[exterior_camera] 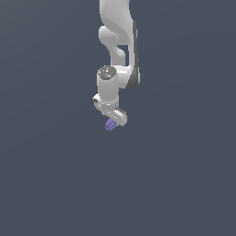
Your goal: Pick up the object and move it to a goal position.
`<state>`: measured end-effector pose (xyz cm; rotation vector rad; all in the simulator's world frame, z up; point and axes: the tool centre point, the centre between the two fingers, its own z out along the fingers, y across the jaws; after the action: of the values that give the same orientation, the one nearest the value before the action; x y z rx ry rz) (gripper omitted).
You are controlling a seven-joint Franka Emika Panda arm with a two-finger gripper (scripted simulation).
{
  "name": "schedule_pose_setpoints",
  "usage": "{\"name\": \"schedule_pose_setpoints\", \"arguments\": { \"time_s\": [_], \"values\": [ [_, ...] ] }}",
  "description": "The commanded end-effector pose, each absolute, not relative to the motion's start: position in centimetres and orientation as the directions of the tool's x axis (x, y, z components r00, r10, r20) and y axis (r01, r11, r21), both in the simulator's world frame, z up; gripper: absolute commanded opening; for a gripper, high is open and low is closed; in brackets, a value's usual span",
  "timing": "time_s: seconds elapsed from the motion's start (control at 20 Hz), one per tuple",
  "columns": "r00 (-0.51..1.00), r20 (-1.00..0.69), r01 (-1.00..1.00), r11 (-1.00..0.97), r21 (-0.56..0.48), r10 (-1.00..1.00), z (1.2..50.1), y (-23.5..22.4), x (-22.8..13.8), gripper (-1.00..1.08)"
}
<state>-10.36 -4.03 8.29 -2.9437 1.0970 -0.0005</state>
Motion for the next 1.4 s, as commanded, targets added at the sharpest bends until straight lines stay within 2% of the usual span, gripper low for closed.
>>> {"name": "schedule_pose_setpoints", "arguments": {
  "time_s": [0.0,0.6,0.65,1.35],
  "values": [
    [0.756,0.000,-0.655,-0.756,0.000,-0.655,7.5,-4.0,-10.4,1.00],
    [0.753,0.000,-0.658,-0.753,0.000,-0.658,3.9,-4.0,-10.5,1.00],
    [0.753,0.000,-0.658,-0.753,0.000,-0.658,3.9,-4.0,-10.5,-1.00],
    [0.753,0.001,-0.657,-0.753,-0.001,-0.657,4.3,-4.1,-10.2,-1.00]
  ]
}}
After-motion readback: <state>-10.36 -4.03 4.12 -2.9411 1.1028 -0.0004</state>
